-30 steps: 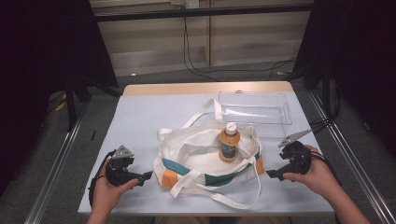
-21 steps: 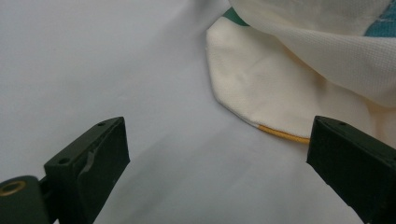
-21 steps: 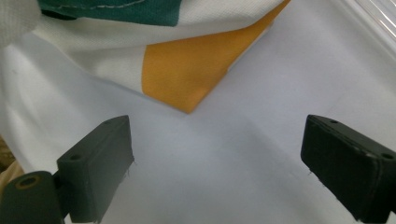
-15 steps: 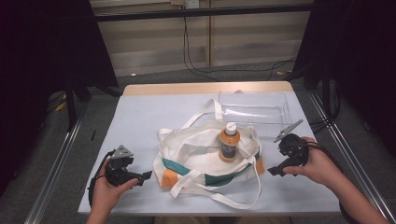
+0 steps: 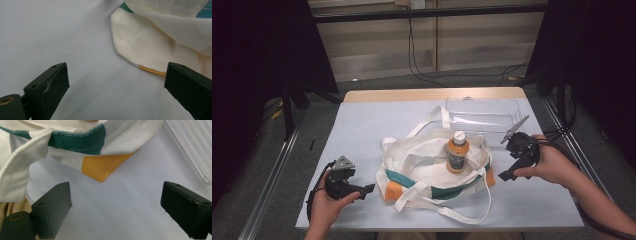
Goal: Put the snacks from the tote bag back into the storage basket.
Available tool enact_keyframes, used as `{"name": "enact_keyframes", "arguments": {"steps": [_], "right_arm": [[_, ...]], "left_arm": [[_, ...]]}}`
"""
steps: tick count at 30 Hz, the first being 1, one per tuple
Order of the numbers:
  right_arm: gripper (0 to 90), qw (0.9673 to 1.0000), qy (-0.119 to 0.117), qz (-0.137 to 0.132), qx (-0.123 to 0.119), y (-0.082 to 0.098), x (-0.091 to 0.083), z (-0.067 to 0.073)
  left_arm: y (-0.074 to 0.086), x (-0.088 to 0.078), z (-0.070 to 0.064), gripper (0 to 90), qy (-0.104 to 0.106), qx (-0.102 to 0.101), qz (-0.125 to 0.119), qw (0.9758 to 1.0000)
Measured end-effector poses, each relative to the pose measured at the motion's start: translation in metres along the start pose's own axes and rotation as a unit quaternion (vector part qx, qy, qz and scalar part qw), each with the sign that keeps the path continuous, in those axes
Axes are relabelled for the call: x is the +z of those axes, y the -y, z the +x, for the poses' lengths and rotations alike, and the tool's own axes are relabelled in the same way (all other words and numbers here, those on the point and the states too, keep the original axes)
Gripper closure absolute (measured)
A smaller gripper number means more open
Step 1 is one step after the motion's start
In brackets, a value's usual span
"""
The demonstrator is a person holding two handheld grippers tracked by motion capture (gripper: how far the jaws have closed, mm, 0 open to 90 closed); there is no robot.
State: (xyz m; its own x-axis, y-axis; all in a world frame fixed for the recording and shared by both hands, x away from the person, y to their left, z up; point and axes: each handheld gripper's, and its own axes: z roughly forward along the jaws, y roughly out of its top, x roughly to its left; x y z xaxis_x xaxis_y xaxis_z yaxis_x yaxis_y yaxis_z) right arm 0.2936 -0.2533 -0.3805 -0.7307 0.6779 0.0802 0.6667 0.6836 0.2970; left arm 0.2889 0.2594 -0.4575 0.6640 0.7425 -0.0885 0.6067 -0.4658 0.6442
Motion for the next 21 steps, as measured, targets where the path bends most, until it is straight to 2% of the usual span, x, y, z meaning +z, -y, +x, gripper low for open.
{"name": "enact_keyframes", "arguments": {"steps": [11, 15, 16, 17, 18, 21], "right_arm": [[10.0, 0.9998, 0.002, 0.018, -0.007, -0.018, -0.019, 0.001], [10.1, 0.9995, 0.003, 0.023, -0.021, -0.024, -0.025, 0.001], [10.1, 0.9995, 0.002, 0.027, -0.016, -0.025, -0.027, 0.002], [10.1, 0.9995, 0.004, 0.024, -0.022, -0.027, -0.028, 0.001], [10.1, 0.9995, 0.003, 0.026, -0.014, -0.028, -0.030, 0.002], [10.3, 0.9995, 0.003, 0.025, -0.018, -0.031, -0.034, 0.001]], "left_arm": [[0.000, 0.001, 0.000, 5.3, 0.002, 0.000, 0.004, 1.0000], [0.000, 0.001, 0.000, 5.3, 0.002, 0.000, 0.004, 1.0000], [0.000, 0.001, 0.000, 5.3, 0.003, 0.000, 0.004, 1.0000], [0.000, 0.001, 0.000, 5.3, 0.003, 0.001, 0.005, 1.0000], [0.000, 0.002, 0.000, 5.3, 0.002, -0.001, 0.001, 1.0000], [0.000, 0.002, 0.000, 5.3, 0.002, 0.000, 0.002, 1.0000]]}}
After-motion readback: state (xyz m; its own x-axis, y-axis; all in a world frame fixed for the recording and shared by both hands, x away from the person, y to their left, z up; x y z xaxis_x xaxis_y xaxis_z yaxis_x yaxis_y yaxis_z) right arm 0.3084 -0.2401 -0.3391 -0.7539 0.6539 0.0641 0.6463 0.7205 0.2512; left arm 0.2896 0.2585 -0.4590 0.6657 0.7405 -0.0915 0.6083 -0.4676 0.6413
